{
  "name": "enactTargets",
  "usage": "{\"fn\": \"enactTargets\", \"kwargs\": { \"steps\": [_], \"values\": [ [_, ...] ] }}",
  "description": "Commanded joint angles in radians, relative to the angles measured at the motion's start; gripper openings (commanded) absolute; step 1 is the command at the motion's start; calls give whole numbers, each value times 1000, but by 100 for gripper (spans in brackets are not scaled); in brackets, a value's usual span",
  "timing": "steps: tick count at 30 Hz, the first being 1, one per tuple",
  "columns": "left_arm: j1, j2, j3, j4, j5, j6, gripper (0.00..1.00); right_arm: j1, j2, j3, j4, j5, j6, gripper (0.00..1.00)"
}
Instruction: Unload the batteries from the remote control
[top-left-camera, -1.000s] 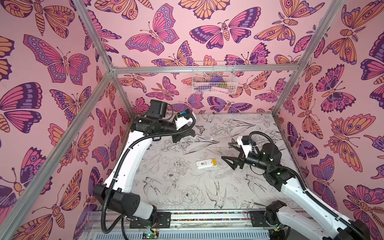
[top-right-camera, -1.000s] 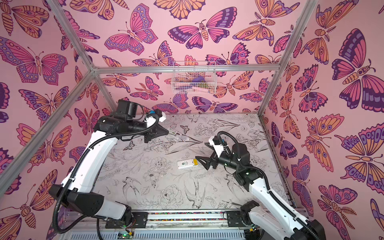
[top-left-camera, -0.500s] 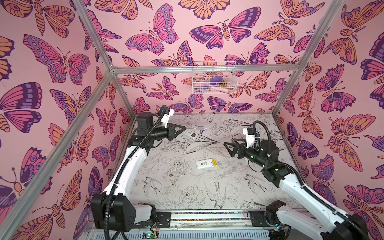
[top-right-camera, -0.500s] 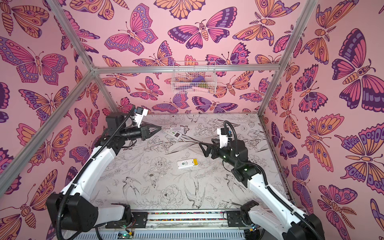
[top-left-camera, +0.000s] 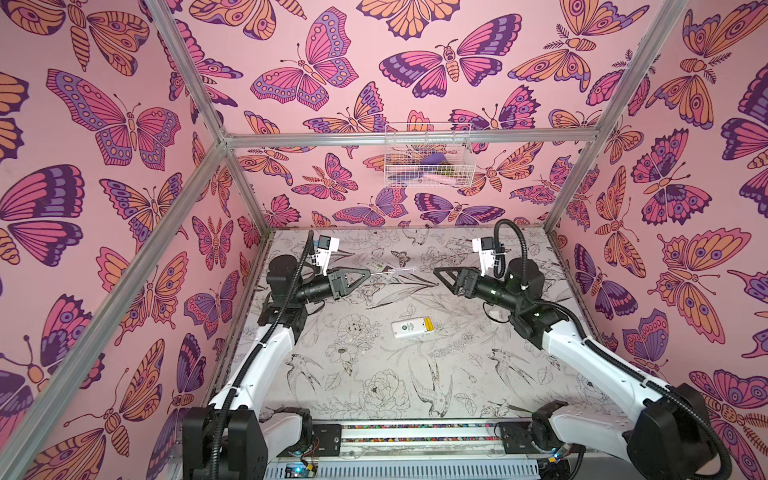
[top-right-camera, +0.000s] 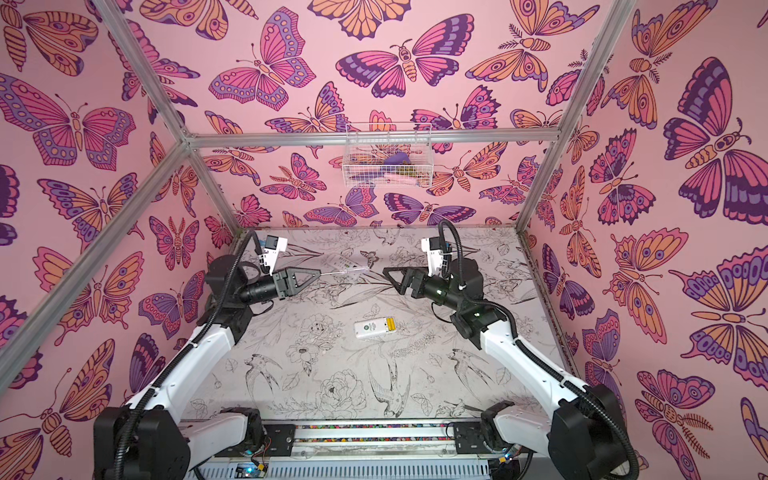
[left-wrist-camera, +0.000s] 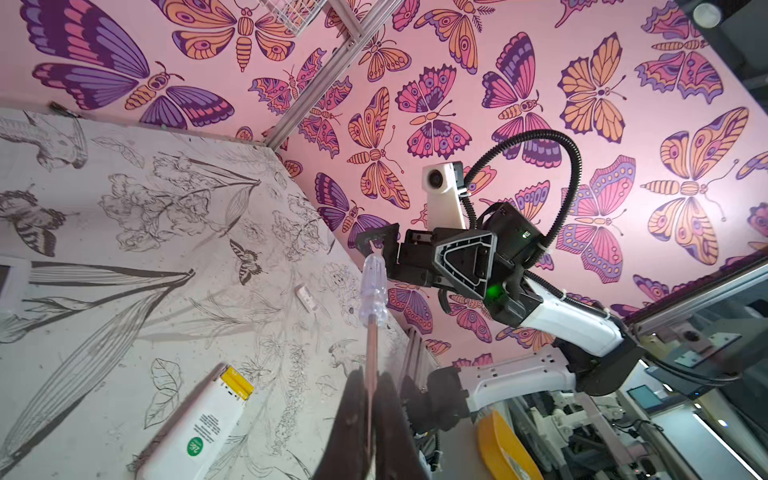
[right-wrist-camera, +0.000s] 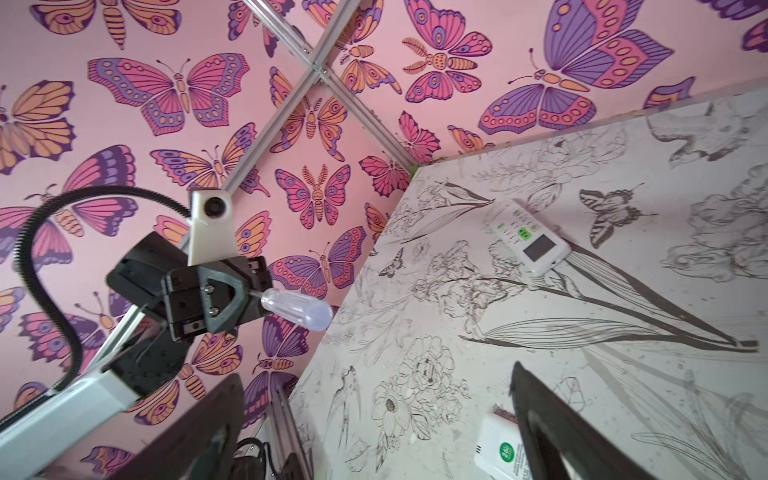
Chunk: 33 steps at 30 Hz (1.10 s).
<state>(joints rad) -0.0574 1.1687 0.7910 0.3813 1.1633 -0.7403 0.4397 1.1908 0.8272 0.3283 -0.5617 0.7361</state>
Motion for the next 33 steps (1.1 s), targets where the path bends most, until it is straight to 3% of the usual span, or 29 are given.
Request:
{"fn": "enactTargets", "kwargs": {
  "steps": [1,7,14,23,33],
  "values": [
    [-1,-24,-21,137,29,-87,0,-4,13,46,70,-76,41,97],
    [-34,-18,-45,241,27,-160,0,-5,100,73,244,-219,172,89],
    [-67,-7,-66,357,11,-239,0,24,200,91,450,-273,306,81],
    [-92,14,-76,406,-17,-267,0,87,258,139,457,-300,284,76],
    [-96,22,-78,408,-32,-273,0,139,326,182,489,-338,294,59]
  ]
}}
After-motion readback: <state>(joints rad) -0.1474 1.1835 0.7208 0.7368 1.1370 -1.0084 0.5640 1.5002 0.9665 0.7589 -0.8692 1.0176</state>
